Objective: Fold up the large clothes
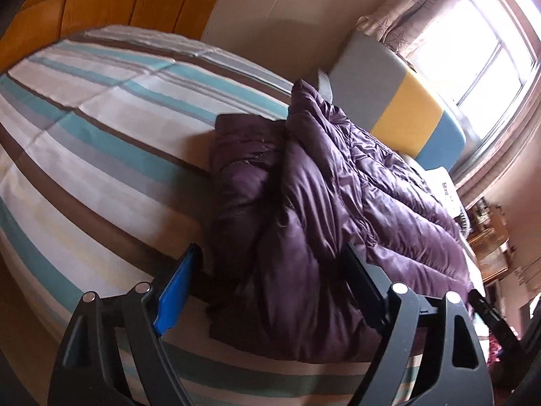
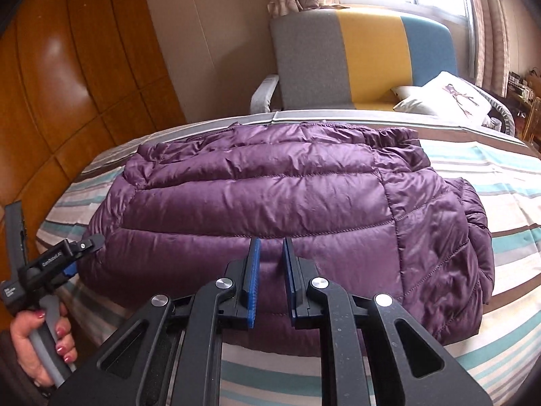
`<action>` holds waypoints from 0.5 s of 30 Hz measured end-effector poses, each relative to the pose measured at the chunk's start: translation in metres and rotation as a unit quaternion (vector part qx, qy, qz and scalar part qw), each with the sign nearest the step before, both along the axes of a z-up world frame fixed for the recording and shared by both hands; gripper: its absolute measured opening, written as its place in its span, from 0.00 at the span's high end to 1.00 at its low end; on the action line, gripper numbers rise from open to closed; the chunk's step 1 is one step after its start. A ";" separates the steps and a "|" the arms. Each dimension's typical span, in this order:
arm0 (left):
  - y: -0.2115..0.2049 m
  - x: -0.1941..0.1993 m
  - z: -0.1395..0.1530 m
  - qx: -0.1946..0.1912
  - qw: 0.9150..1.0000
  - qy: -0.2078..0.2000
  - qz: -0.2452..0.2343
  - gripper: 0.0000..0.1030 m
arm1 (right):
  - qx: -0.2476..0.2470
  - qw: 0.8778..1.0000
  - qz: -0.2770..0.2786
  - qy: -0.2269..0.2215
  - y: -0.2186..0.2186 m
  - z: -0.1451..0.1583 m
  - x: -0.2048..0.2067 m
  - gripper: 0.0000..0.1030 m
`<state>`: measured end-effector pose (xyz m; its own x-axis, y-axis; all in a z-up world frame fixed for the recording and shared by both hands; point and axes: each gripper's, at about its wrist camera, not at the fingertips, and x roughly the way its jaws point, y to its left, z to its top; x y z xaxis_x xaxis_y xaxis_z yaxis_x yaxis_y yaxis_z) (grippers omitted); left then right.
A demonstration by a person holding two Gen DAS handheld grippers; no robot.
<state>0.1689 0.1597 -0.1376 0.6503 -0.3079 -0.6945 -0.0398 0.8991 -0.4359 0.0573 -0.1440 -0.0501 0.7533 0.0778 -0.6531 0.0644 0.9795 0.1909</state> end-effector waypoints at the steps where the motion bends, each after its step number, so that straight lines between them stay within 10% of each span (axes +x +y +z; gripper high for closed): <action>1: 0.000 0.001 -0.001 -0.008 1.000 0.002 -0.003 0.18 | 0.002 1.000 0.001 0.000 0.001 0.000 0.001 0.86; 15: -0.021 0.007 -0.004 -0.016 1.000 -0.007 0.021 0.18 | -0.045 0.997 0.026 0.058 0.013 -0.046 0.030 0.86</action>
<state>0.1755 0.1382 -0.1421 0.6733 -0.3015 -0.6751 -0.0713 0.8823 -0.4652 0.0873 -0.1306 -0.0964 0.6684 0.0517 -0.7420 0.0298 0.9949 0.0961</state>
